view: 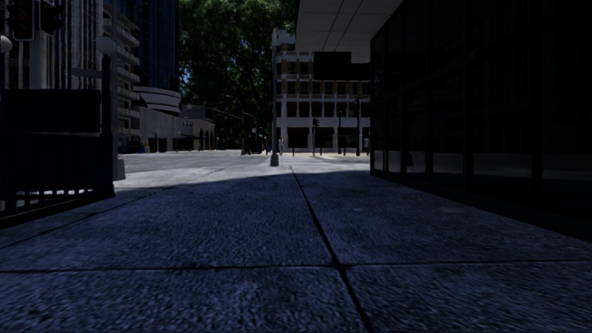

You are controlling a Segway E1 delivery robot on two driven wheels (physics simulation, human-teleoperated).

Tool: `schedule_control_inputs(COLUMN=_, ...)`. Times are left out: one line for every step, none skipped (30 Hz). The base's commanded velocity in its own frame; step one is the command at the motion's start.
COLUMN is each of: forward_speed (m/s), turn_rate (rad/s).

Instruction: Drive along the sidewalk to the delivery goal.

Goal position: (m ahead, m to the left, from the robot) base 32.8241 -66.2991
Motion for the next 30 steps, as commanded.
schedule_control_inputs(forward_speed=2.00, turn_rate=0.00)
schedule_control_inputs(forward_speed=2.00, turn_rate=0.00)
schedule_control_inputs(forward_speed=2.00, turn_rate=0.00)
schedule_control_inputs(forward_speed=2.00, turn_rate=0.00)
schedule_control_inputs(forward_speed=2.00, turn_rate=0.00)
schedule_control_inputs(forward_speed=2.00, turn_rate=0.00)
schedule_control_inputs(forward_speed=2.00, turn_rate=0.00)
schedule_control_inputs(forward_speed=2.00, turn_rate=0.00)
schedule_control_inputs(forward_speed=2.00, turn_rate=0.00)
schedule_control_inputs(forward_speed=2.00, turn_rate=0.00)
schedule_control_inputs(forward_speed=2.00, turn_rate=0.00)
schedule_control_inputs(forward_speed=2.00, turn_rate=0.00)
schedule_control_inputs(forward_speed=2.00, turn_rate=0.00)
schedule_control_inputs(forward_speed=2.00, turn_rate=0.00)
schedule_control_inputs(forward_speed=2.00, turn_rate=0.00)
schedule_control_inputs(forward_speed=2.00, turn_rate=0.00)
schedule_control_inputs(forward_speed=2.00, turn_rate=0.00)
schedule_control_inputs(forward_speed=2.00, turn_rate=0.00)
schedule_control_inputs(forward_speed=2.00, turn_rate=0.00)
schedule_control_inputs(forward_speed=2.00, turn_rate=0.00)
schedule_control_inputs(forward_speed=2.00, turn_rate=0.00)
schedule_control_inputs(forward_speed=2.00, turn_rate=0.00)
schedule_control_inputs(forward_speed=2.00, turn_rate=0.00)
schedule_control_inputs(forward_speed=2.00, turn_rate=0.00)
schedule_control_inputs(forward_speed=2.00, turn_rate=0.00)
schedule_control_inputs(forward_speed=2.00, turn_rate=0.00)
schedule_control_inputs(forward_speed=2.00, turn_rate=0.00)
schedule_control_inputs(forward_speed=2.00, turn_rate=0.00)
schedule_control_inputs(forward_speed=2.00, turn_rate=0.00)
schedule_control_inputs(forward_speed=2.00, turn_rate=0.00)
